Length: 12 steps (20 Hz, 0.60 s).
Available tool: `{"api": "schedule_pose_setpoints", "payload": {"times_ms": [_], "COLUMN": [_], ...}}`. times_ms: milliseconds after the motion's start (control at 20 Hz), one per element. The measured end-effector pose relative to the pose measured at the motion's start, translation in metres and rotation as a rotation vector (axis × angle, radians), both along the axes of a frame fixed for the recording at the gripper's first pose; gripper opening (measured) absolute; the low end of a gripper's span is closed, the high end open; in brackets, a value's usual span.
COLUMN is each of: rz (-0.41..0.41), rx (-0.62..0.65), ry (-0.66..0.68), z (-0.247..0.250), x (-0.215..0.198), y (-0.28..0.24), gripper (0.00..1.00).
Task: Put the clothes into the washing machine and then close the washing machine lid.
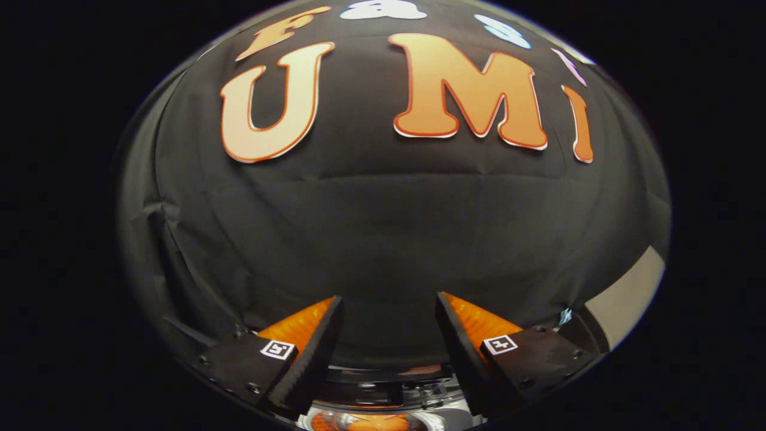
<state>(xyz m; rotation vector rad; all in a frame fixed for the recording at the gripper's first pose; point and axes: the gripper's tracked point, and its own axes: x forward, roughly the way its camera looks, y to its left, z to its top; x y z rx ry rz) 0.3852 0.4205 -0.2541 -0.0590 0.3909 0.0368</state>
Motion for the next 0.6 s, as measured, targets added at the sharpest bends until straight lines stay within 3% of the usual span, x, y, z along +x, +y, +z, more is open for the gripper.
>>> {"api": "schedule_pose_setpoints", "payload": {"times_ms": [600], "rz": [0.007], "rx": [0.009], "ry": [-0.022], "z": [-0.0028], "x": [-0.0073], "y": [-0.0018], "gripper": [0.99]}}
